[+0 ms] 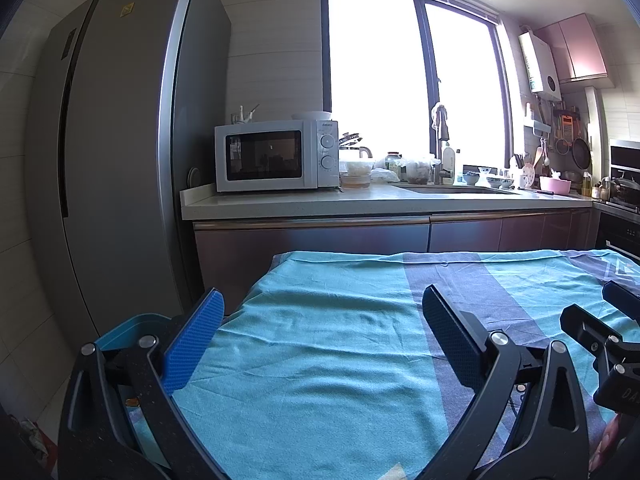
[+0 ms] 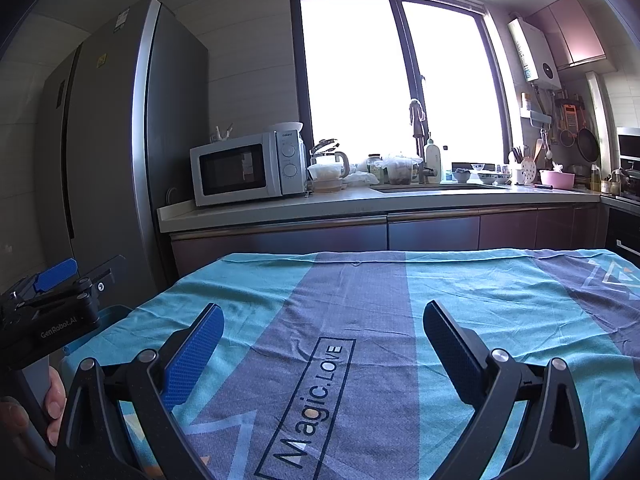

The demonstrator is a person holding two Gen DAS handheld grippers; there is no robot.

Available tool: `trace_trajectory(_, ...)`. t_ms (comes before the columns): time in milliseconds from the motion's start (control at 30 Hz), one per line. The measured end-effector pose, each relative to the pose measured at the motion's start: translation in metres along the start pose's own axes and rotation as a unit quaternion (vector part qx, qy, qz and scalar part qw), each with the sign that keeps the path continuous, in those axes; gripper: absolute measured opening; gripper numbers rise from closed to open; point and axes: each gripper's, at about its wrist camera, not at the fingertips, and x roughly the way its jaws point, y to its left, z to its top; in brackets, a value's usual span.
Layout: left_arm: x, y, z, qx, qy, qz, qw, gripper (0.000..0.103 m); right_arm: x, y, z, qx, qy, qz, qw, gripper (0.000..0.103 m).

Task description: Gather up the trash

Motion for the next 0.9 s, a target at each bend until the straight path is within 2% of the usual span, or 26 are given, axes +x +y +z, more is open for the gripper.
trace_trajectory(900, 0.0043, -0.0015, -0.0042, 0.000, 0.012, -0.003, 0.9999, 0.098, 0.0021, -0.0032, -0.0025, 0.003, 0.005, 0.000, 1.000, 0.097)
